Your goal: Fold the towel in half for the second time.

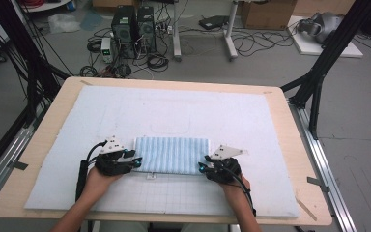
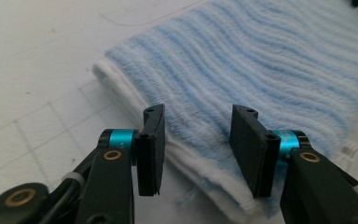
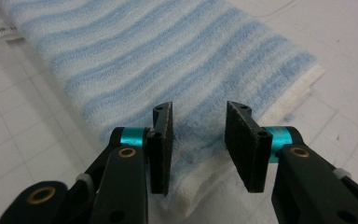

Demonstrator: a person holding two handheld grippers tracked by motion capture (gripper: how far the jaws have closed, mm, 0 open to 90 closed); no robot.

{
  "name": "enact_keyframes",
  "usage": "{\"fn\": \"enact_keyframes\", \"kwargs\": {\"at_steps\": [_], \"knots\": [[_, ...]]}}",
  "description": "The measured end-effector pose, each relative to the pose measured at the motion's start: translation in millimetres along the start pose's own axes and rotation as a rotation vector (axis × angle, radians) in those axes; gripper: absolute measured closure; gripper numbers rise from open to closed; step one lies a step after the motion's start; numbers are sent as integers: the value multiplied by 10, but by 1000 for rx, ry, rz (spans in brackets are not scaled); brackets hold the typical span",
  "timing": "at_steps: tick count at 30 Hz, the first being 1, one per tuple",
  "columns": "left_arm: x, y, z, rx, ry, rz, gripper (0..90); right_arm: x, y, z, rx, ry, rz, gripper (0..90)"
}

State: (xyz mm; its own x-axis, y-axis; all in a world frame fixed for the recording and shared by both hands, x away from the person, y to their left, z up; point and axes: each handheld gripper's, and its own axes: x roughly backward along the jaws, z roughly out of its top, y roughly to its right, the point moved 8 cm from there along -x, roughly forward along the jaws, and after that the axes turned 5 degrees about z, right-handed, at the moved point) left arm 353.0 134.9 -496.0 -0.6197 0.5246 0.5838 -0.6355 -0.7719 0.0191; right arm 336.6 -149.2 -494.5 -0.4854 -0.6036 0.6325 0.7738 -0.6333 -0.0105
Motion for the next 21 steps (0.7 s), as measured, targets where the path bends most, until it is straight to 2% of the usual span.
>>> {"fn": "enact_keyframes", "kwargs": {"at_steps": [2,5,6,9,12,15,18,21], "knots": [[-10,-15,-2,21,-6,-8,542,14,5,-19,12,-8,-3,618],[-15,-31,32,20,-4,-1,542,51,13,-10,-9,-8,15,591],[-9,-46,65,24,9,1,542,84,17,19,-19,10,17,577],[27,-120,216,62,77,-16,547,199,94,167,-69,128,28,552],[27,-193,334,75,124,-30,554,203,211,274,-92,187,15,538],[-66,-249,380,64,149,-22,550,86,333,339,-118,175,12,577],[-208,-279,369,73,102,-25,550,-48,369,368,-106,134,18,622],[-320,-313,334,94,56,5,583,-190,414,325,-86,66,4,635]]}}
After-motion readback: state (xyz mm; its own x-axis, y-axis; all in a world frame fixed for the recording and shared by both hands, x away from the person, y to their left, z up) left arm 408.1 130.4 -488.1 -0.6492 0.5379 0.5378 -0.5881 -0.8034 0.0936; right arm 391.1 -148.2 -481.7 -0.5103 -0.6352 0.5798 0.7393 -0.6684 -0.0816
